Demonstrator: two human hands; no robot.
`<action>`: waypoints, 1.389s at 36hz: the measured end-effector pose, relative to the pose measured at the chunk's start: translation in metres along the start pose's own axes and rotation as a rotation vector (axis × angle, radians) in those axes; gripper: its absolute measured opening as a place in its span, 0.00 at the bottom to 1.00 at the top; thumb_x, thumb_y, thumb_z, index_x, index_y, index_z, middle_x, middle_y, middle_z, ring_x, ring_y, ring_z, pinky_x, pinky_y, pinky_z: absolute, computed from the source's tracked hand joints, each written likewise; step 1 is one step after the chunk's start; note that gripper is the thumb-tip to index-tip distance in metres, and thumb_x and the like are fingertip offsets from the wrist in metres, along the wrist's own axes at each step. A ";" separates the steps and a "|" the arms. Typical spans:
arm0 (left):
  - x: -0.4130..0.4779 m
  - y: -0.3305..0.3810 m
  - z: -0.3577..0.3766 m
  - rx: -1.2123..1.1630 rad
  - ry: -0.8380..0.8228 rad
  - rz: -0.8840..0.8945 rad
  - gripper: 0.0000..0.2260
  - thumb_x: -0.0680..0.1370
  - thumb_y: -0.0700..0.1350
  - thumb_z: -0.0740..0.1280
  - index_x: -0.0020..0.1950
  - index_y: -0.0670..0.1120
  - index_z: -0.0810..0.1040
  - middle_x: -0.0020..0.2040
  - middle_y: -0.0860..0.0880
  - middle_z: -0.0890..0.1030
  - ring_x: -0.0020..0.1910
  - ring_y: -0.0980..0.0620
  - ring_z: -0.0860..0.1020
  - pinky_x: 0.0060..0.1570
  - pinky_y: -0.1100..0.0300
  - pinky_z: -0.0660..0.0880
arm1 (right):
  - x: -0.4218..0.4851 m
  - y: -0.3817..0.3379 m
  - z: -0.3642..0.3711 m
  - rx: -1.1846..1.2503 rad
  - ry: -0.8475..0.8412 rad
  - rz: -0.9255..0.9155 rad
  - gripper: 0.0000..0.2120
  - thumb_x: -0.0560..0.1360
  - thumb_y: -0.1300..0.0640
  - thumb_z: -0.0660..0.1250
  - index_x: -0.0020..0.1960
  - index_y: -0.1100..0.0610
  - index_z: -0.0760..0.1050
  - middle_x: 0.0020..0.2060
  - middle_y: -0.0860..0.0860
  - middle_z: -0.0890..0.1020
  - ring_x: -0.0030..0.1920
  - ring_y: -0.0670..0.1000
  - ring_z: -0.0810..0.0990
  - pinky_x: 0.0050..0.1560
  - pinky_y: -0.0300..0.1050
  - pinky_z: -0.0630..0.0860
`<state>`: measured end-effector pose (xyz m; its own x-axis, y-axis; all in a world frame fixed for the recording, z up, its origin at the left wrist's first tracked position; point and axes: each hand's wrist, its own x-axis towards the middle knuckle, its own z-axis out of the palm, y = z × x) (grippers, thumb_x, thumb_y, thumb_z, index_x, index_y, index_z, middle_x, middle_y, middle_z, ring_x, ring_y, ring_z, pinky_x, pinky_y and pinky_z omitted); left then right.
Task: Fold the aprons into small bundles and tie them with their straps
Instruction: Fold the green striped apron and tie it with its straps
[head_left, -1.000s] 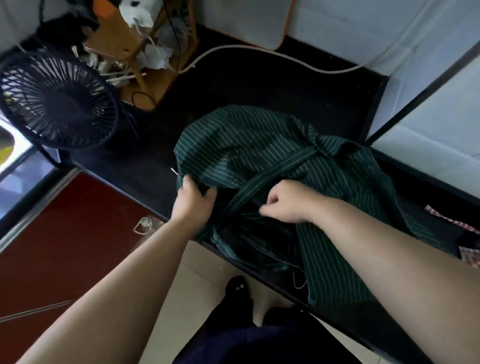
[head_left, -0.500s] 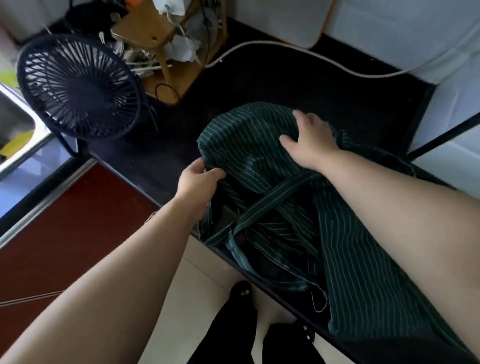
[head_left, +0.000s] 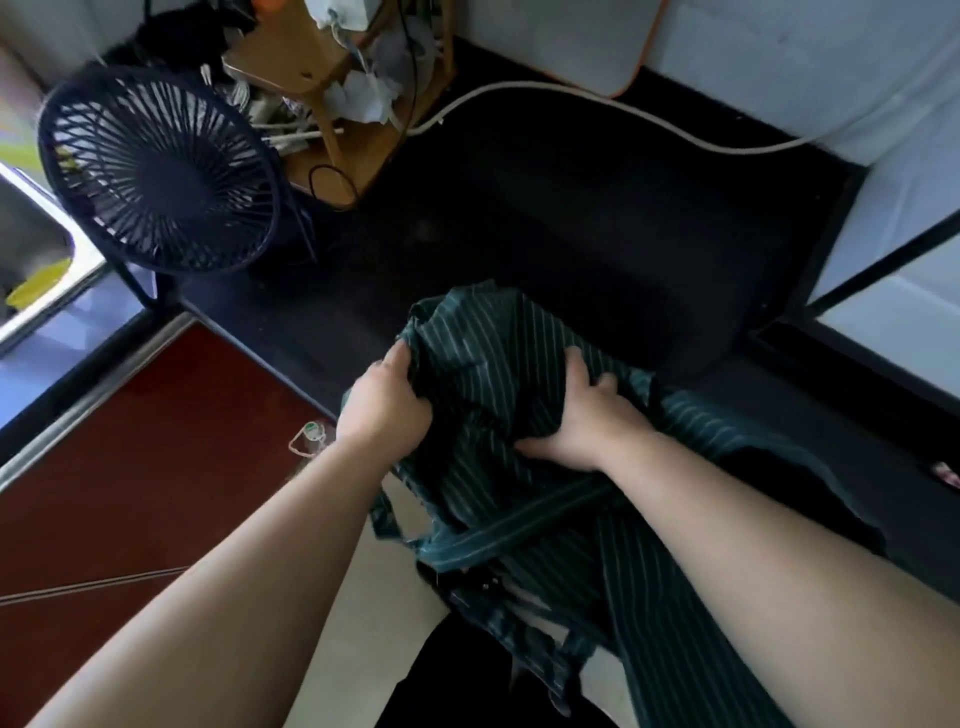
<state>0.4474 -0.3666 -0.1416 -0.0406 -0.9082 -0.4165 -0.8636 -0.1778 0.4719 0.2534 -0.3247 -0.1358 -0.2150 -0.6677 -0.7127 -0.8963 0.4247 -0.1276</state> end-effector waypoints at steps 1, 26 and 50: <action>-0.006 -0.003 0.004 0.029 0.006 -0.002 0.25 0.74 0.37 0.64 0.70 0.47 0.66 0.60 0.43 0.74 0.58 0.41 0.73 0.46 0.50 0.75 | -0.004 0.003 0.003 -0.004 -0.005 0.017 0.58 0.67 0.28 0.65 0.76 0.49 0.29 0.69 0.60 0.67 0.47 0.55 0.80 0.36 0.45 0.74; -0.201 -0.040 0.034 -1.093 -0.001 -0.190 0.16 0.77 0.29 0.58 0.57 0.43 0.78 0.45 0.44 0.85 0.42 0.48 0.84 0.39 0.57 0.80 | -0.139 0.060 0.067 0.791 0.096 -0.264 0.22 0.69 0.66 0.67 0.63 0.64 0.74 0.46 0.56 0.80 0.45 0.54 0.78 0.45 0.46 0.75; -0.267 -0.141 -0.025 -0.978 -0.423 0.052 0.12 0.80 0.34 0.61 0.53 0.49 0.82 0.47 0.46 0.85 0.45 0.49 0.84 0.44 0.58 0.81 | -0.247 -0.023 0.138 1.350 -0.450 -0.322 0.07 0.78 0.64 0.60 0.48 0.61 0.77 0.43 0.57 0.82 0.42 0.53 0.82 0.47 0.45 0.81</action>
<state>0.5924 -0.1086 -0.0777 -0.3990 -0.7517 -0.5252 -0.0843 -0.5403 0.8373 0.3811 -0.0851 -0.0520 0.2852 -0.7068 -0.6473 0.2120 0.7052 -0.6766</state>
